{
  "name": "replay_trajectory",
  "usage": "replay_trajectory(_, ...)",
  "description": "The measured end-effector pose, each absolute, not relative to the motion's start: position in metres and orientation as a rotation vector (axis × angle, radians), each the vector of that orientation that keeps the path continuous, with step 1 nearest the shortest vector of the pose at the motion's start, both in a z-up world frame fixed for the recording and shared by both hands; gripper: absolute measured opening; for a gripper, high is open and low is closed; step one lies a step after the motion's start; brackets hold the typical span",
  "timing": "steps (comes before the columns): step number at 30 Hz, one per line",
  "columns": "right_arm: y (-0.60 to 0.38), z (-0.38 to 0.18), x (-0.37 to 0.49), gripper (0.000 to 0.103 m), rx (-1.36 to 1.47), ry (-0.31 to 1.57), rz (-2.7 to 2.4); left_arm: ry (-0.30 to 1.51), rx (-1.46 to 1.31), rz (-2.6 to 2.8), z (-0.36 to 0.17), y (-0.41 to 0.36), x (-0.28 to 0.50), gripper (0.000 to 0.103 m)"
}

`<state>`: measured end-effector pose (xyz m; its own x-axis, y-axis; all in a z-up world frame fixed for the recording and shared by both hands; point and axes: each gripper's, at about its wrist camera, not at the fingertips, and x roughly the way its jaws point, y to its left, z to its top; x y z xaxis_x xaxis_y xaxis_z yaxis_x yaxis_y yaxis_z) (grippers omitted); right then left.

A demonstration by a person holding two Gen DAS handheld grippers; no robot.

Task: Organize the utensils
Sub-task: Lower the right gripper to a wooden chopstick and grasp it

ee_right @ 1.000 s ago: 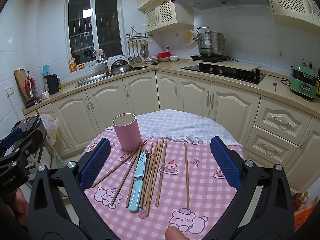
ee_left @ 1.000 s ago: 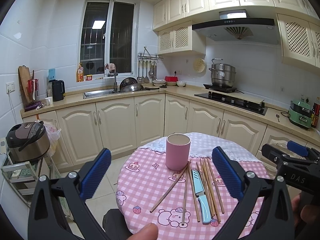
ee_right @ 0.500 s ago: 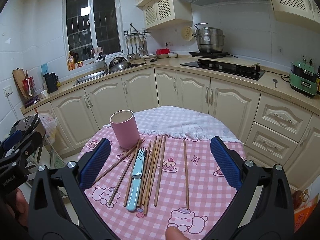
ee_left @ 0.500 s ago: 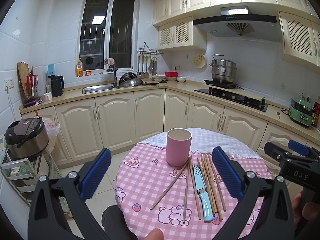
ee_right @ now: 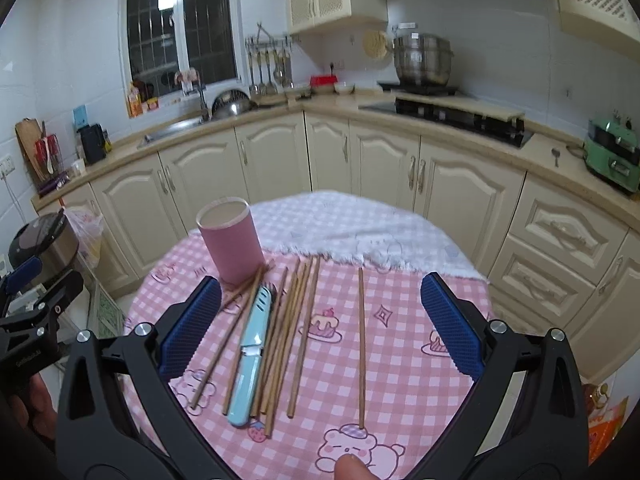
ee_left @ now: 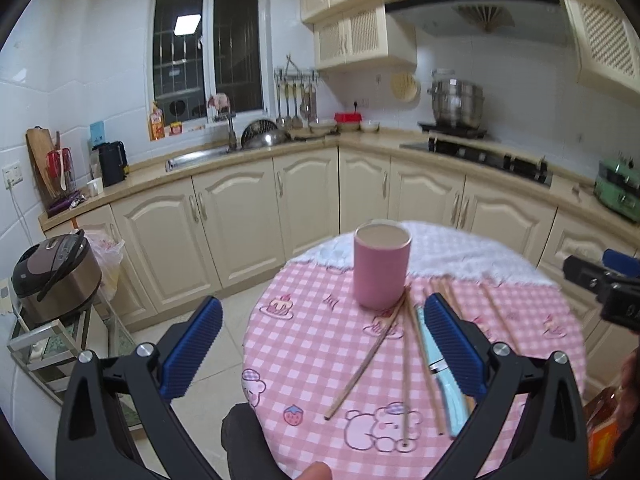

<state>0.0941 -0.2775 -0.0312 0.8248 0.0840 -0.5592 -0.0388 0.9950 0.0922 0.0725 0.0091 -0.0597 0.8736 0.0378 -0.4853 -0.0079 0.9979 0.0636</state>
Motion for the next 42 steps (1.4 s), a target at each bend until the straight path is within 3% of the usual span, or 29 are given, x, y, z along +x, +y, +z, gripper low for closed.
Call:
replay_trajectory(25,-0.330,-0.160,0.232,0.096,0.069,1.116,0.007,0.961,0.403,-0.211,-0.184,-0.033,0.243,0.099)
replay_trajectory(27,-0.328,-0.163,0.238,0.093,0.073,1.135,0.014,0.993,0.411,-0.226,-0.189,-0.036,0.251,0.099)
replay_trajectory(34,-0.319,-0.167,0.258,0.065,0.055,1.177,0.036,1.041,0.468,-0.293,-0.192,-0.052,0.265,0.097)
replay_trajectory(36,-0.315,-0.166,0.262,0.050,0.036,1.177,0.033,1.061,0.482,-0.306,-0.195,-0.058,0.268,0.085)
replay_trajectory(37,-0.312,-0.166,0.263,0.040,0.019,1.174,0.034,1.088,0.483,-0.315,-0.198,-0.061,0.272,0.068)
replay_trajectory(39,-0.306,-0.166,0.265,0.031,-0.020,1.174,0.054,1.109,0.453,-0.338,-0.200,-0.062,0.273,0.057)
replay_trajectory(40,-0.304,-0.166,0.263,0.025,-0.026,1.171,0.068,1.122,0.441,-0.365,-0.199,-0.064,0.272,0.044)
replay_trajectory(41,-0.303,-0.166,0.262,0.012,-0.019,1.169,0.088,1.127,0.439,-0.385,-0.198,-0.066,0.271,0.032)
replay_trajectory(42,-0.304,-0.166,0.261,0.007,-0.004,1.169,0.101,1.137,0.433,-0.411,-0.197,-0.069,0.269,0.025)
